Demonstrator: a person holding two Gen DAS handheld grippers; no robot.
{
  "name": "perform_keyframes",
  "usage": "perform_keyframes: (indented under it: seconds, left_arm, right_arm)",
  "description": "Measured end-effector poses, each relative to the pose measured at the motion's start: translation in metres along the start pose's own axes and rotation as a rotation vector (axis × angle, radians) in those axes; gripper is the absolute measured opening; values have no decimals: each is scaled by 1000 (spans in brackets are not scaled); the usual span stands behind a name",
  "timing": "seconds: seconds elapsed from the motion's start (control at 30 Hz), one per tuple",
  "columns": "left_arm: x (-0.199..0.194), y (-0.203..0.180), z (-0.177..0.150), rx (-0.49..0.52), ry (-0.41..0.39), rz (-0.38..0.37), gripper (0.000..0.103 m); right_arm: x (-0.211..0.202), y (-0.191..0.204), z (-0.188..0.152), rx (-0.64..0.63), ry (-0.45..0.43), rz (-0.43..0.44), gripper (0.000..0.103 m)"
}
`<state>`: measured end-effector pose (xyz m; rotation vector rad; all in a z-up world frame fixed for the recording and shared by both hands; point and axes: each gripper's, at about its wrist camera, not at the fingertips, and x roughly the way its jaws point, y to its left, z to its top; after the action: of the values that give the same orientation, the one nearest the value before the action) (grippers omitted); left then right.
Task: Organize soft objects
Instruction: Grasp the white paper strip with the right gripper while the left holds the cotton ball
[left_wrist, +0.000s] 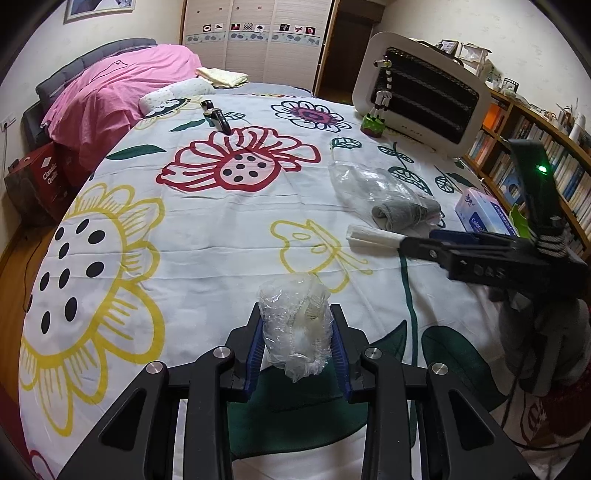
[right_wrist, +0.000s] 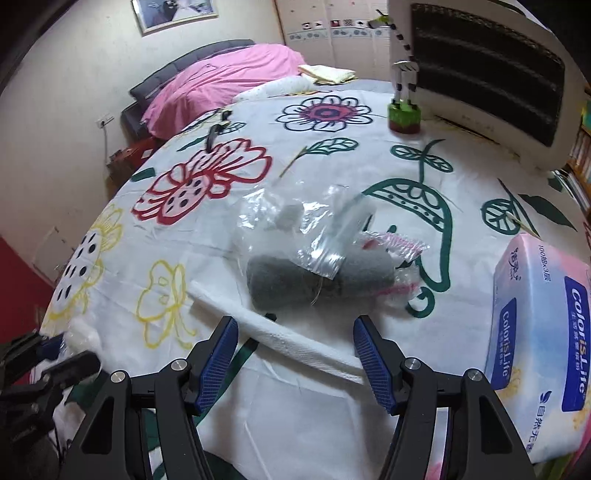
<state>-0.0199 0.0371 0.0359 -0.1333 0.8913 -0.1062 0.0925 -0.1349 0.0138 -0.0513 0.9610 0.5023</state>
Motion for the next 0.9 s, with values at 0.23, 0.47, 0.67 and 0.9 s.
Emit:
perform_keyframes:
  seconds: [0.23,0.47,0.67,0.9]
  left_arm:
    - [4,5,2,-18,1,5,34]
    - [5,5,3,-15,-4,6,34]
    - [4,7,2,-24,-7,12,34]
    - [4,4,2,-20,-5,5,34]
  right_arm:
    - [-13,14,-18,-56,73,111,69]
    - [-8,42,-18,-201,59,26,65]
    - [5,49,-13,-261,38,-40,41]
    - [-2,52,-19,-249,32,-51,16]
